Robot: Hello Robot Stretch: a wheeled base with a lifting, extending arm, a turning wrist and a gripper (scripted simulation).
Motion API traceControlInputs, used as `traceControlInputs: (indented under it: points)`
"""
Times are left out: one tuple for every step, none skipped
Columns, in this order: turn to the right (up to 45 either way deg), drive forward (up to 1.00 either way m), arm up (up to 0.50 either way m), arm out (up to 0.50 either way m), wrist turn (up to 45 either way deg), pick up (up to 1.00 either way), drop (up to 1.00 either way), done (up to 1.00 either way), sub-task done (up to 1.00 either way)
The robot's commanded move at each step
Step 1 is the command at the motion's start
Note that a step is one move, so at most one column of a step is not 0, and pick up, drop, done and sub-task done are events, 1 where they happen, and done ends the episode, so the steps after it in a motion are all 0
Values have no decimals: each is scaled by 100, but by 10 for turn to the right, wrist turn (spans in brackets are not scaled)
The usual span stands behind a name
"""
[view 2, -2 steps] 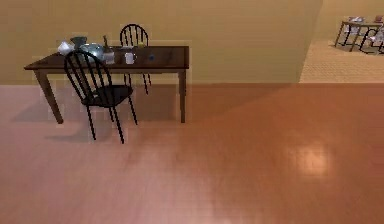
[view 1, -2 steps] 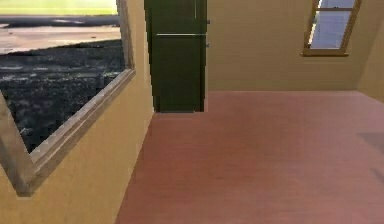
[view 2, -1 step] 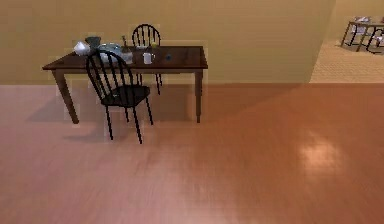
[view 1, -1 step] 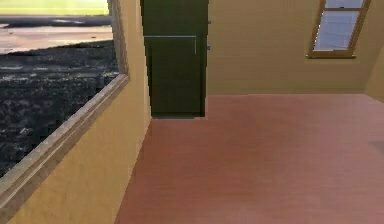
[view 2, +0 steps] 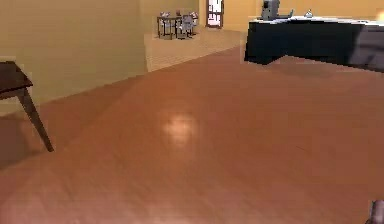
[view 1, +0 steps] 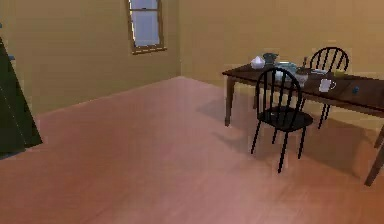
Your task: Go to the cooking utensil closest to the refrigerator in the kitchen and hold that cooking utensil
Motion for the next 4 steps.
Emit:
traceControlInputs:
  points:
    - [420, 0, 0, 0, 0, 0, 0, 0, 0]
    - [0, 5, 0, 0, 0, 0, 0, 0, 0]
    - [-450, 0, 0, 0, 0, 0, 0, 0, 0]
    - [-360, 0, 0, 0, 0, 0, 0, 0, 0]
